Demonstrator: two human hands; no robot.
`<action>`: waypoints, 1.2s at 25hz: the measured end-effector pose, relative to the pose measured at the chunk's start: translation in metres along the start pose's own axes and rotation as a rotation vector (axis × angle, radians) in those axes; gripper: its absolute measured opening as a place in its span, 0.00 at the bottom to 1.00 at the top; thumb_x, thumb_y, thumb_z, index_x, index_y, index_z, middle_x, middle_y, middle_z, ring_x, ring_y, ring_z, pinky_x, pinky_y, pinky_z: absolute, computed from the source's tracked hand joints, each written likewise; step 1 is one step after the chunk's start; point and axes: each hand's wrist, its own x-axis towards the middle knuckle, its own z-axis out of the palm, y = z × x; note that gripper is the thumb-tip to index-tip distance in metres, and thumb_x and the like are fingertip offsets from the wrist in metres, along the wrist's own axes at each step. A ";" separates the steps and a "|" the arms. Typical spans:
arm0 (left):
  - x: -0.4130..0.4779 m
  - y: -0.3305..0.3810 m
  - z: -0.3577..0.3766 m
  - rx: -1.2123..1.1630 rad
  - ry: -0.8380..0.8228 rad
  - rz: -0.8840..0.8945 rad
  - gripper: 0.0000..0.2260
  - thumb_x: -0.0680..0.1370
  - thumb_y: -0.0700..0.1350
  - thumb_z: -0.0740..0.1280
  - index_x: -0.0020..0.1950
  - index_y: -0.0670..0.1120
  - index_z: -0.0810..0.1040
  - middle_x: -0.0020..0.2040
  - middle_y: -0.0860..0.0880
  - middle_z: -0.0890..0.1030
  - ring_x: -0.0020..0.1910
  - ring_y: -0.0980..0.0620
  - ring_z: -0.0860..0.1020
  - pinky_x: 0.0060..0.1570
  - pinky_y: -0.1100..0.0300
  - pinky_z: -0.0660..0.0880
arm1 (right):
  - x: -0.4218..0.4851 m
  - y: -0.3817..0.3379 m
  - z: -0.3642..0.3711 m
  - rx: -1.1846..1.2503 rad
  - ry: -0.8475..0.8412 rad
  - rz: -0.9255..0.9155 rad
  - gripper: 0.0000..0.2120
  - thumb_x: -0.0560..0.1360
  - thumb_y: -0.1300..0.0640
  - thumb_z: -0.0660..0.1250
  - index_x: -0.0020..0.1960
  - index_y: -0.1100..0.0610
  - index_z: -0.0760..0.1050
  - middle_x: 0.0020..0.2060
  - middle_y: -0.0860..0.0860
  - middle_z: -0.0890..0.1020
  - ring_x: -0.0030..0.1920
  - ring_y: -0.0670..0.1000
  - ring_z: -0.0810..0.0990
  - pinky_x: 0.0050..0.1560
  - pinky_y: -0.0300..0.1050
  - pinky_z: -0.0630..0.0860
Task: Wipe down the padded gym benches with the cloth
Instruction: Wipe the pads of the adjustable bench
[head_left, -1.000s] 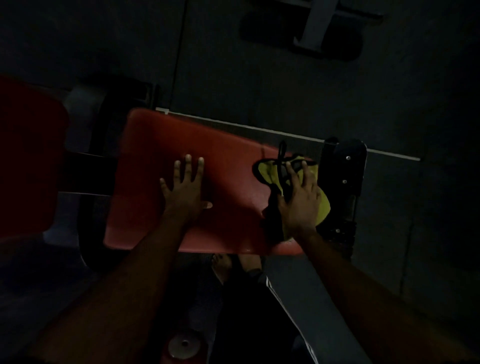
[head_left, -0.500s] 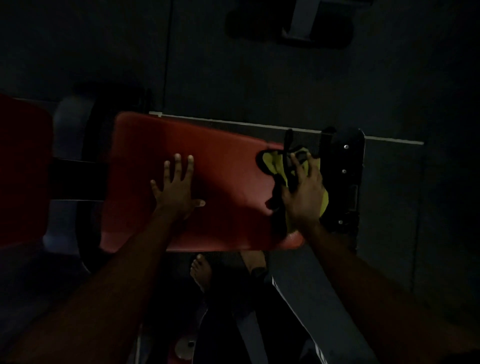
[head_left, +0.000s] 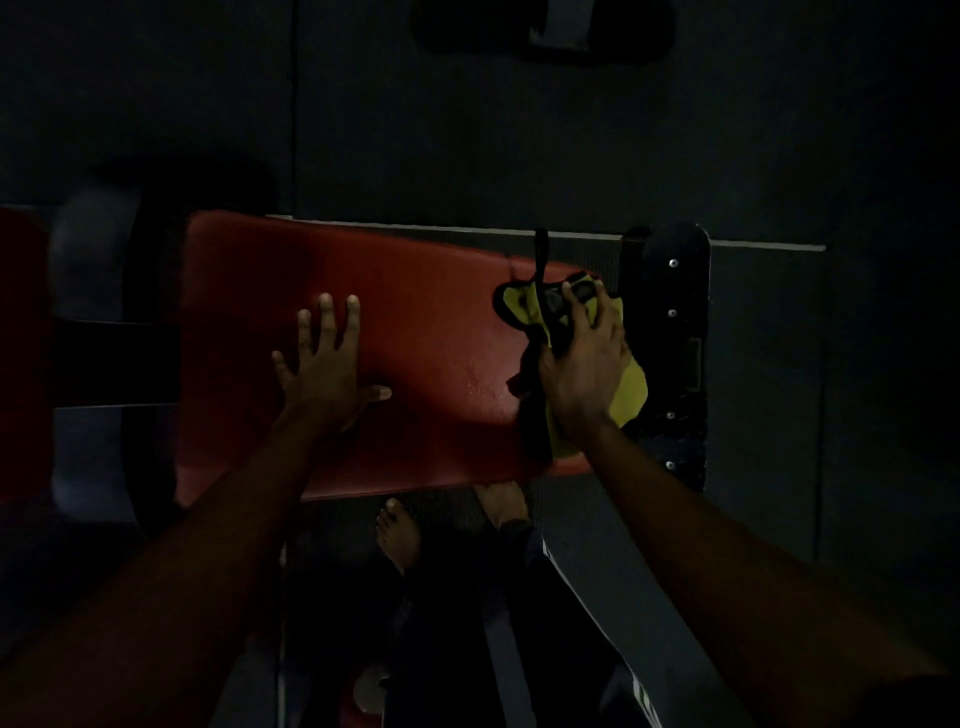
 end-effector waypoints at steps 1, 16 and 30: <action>0.000 0.000 0.000 -0.001 -0.003 -0.003 0.55 0.72 0.61 0.73 0.79 0.58 0.31 0.79 0.50 0.29 0.79 0.43 0.33 0.72 0.28 0.45 | -0.001 -0.002 0.002 -0.015 0.008 0.004 0.37 0.74 0.54 0.74 0.79 0.45 0.63 0.81 0.51 0.57 0.80 0.59 0.56 0.74 0.64 0.61; -0.031 -0.030 0.041 -0.065 0.289 0.183 0.38 0.77 0.65 0.62 0.82 0.50 0.54 0.82 0.44 0.52 0.81 0.42 0.51 0.73 0.32 0.52 | -0.090 0.033 0.008 -0.199 -0.164 -0.396 0.41 0.70 0.56 0.74 0.79 0.43 0.62 0.81 0.52 0.58 0.78 0.61 0.61 0.71 0.59 0.64; -0.035 -0.054 0.045 -0.064 0.221 0.188 0.42 0.74 0.63 0.70 0.82 0.58 0.51 0.83 0.51 0.47 0.81 0.49 0.46 0.76 0.38 0.46 | -0.135 0.023 0.017 -0.186 -0.223 -0.303 0.37 0.72 0.46 0.66 0.80 0.43 0.60 0.81 0.53 0.57 0.80 0.62 0.57 0.72 0.62 0.65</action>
